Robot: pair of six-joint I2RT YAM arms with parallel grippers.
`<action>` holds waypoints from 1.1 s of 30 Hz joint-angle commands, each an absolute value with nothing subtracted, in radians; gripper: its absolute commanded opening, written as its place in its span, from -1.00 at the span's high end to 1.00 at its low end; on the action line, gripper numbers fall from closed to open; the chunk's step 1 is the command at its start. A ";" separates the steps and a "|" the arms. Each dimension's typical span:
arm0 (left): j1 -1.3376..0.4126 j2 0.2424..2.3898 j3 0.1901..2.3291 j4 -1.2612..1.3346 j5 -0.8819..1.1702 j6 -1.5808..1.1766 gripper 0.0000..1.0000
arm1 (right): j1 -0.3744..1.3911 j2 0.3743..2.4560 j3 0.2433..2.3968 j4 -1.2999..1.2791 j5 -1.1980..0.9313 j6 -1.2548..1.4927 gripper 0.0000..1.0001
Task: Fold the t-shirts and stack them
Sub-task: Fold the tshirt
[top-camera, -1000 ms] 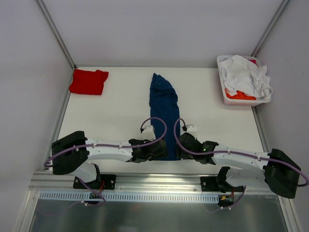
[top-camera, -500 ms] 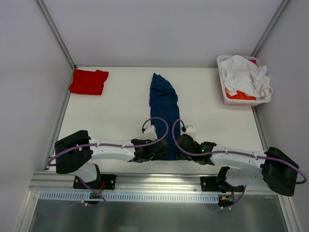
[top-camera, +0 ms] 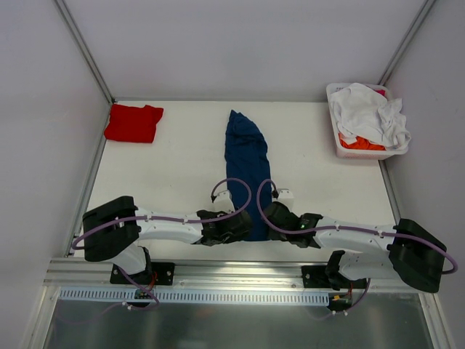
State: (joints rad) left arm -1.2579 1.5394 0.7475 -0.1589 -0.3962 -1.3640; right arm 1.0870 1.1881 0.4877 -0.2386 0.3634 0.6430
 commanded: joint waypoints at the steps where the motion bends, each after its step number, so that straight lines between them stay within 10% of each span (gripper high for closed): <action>1: -1.272 1.578 0.707 -0.241 -0.361 -1.376 0.22 | 1.095 1.203 0.502 -0.232 0.387 0.657 0.61; 14: -1.273 1.539 0.693 -0.245 -0.368 -1.364 1.00 | 1.120 1.189 0.531 -0.265 0.416 0.655 0.99; 33: -1.206 1.381 0.945 -0.453 -0.540 -1.141 1.00 | 1.141 1.132 0.867 -0.472 0.620 0.453 0.99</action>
